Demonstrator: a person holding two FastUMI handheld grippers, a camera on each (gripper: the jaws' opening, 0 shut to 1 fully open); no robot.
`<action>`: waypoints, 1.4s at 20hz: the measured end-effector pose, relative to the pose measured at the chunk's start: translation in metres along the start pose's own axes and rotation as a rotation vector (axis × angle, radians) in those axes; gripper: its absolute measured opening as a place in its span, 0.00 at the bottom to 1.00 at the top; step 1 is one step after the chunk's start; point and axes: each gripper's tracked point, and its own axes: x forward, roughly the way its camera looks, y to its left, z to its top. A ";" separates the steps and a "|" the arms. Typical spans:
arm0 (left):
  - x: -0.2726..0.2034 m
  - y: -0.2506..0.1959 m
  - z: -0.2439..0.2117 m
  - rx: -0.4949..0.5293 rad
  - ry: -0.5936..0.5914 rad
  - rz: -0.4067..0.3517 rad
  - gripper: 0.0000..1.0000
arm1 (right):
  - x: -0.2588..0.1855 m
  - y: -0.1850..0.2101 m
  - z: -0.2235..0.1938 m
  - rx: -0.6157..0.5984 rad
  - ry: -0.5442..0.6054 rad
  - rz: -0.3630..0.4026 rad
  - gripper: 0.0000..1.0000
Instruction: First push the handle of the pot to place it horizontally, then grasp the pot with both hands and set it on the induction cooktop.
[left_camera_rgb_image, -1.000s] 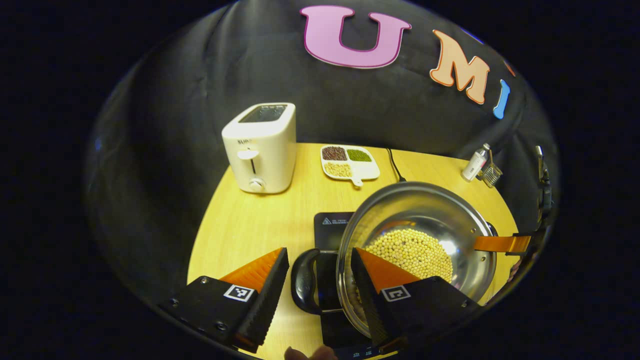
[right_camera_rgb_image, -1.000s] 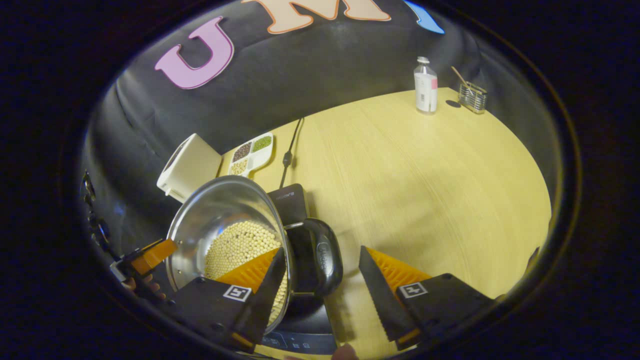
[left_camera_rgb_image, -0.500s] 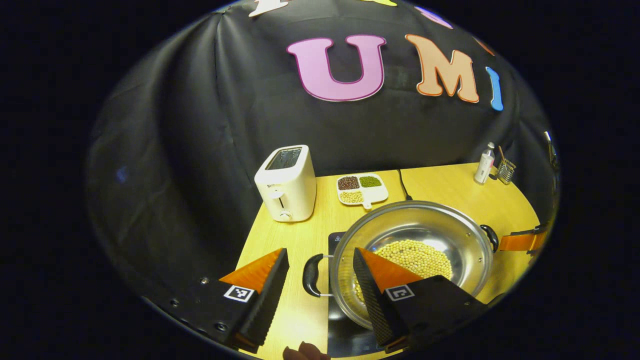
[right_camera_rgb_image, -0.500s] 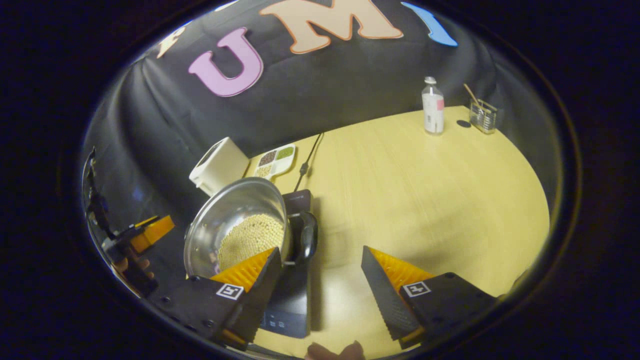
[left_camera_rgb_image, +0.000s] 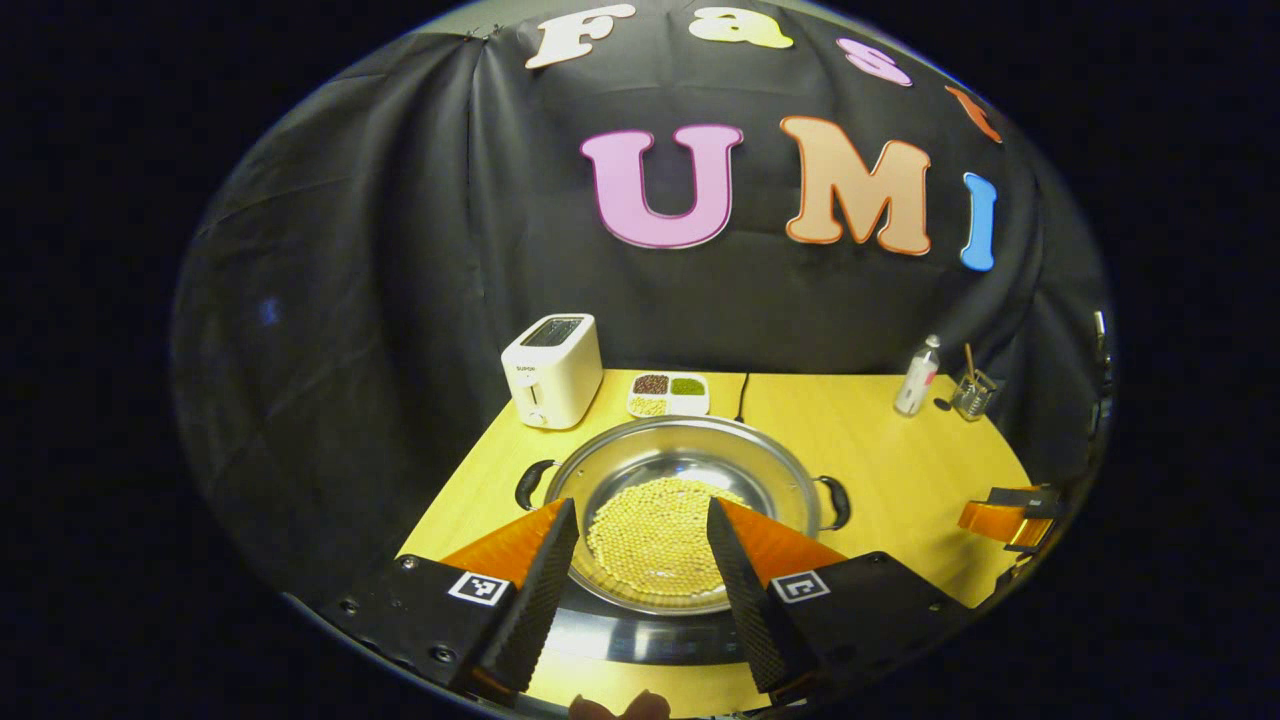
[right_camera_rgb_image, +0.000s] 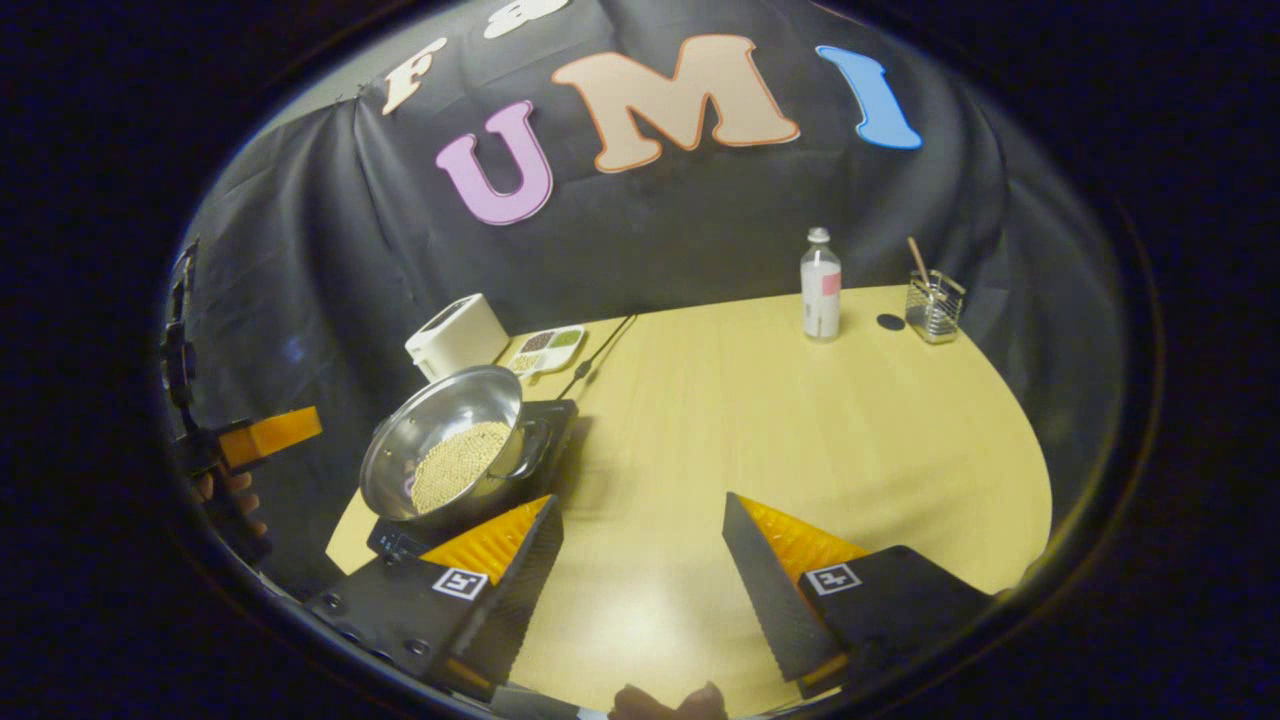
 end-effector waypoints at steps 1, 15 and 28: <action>-0.011 -0.010 0.011 0.014 -0.036 -0.003 0.80 | -0.013 -0.006 0.011 0.015 -0.035 0.001 0.94; -0.166 -0.075 0.124 0.042 -0.446 -0.158 0.79 | -0.255 0.022 0.148 -0.105 -0.569 -0.083 0.93; -0.221 -0.094 0.115 -0.002 -0.428 -0.214 0.78 | -0.350 0.021 0.172 -0.166 -0.663 -0.119 0.93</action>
